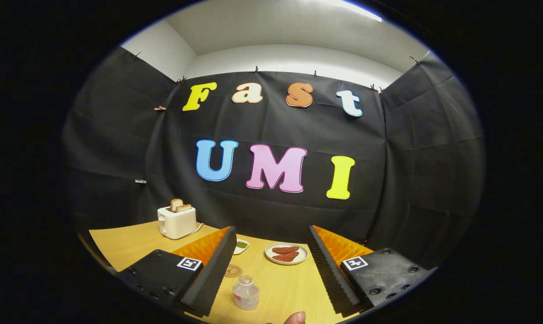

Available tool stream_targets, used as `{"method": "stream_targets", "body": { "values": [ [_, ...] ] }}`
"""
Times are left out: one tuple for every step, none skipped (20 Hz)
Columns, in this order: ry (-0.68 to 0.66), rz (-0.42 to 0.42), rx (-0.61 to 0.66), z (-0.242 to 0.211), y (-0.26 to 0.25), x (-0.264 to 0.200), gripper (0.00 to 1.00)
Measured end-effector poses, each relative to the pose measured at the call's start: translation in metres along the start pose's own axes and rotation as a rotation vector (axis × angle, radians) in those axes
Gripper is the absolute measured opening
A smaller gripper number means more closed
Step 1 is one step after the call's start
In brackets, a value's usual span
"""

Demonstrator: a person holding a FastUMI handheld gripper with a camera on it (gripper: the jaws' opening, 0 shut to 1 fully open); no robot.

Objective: Take the bottle from table, then pour the juice into the cup, finally place the bottle on the coaster

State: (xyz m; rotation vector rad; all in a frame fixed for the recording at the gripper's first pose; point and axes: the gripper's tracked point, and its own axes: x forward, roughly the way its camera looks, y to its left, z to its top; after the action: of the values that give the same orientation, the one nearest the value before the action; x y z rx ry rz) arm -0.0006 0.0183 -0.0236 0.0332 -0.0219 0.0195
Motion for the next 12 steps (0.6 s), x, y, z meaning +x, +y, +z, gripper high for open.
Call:
{"method": "stream_targets", "body": {
  "values": [
    [-0.001, 0.001, 0.000, -0.007, 0.003, 0.000, 0.97],
    [0.001, 0.002, 0.002, -0.016, 0.005, -0.001, 0.97],
    [0.012, 0.003, 0.009, -0.027, 0.010, -0.001, 0.97],
    [0.024, 0.004, 0.017, -0.037, 0.013, -0.002, 0.97],
    [0.035, 0.004, 0.023, -0.047, 0.017, -0.003, 0.97],
    [0.044, 0.001, 0.027, -0.057, 0.020, -0.004, 0.97],
    [0.055, -0.005, 0.023, -0.067, 0.023, -0.005, 0.97],
    [0.066, -0.011, 0.012, -0.078, 0.025, -0.005, 0.97],
    [0.074, -0.017, -0.003, -0.088, 0.027, -0.006, 0.97],
    [0.085, -0.022, -0.019, -0.098, 0.029, -0.006, 0.97],
    [0.096, -0.027, -0.031, -0.109, 0.031, -0.006, 0.97],
    [0.104, -0.036, -0.042, -0.119, 0.033, -0.006, 0.97]
  ]
}}
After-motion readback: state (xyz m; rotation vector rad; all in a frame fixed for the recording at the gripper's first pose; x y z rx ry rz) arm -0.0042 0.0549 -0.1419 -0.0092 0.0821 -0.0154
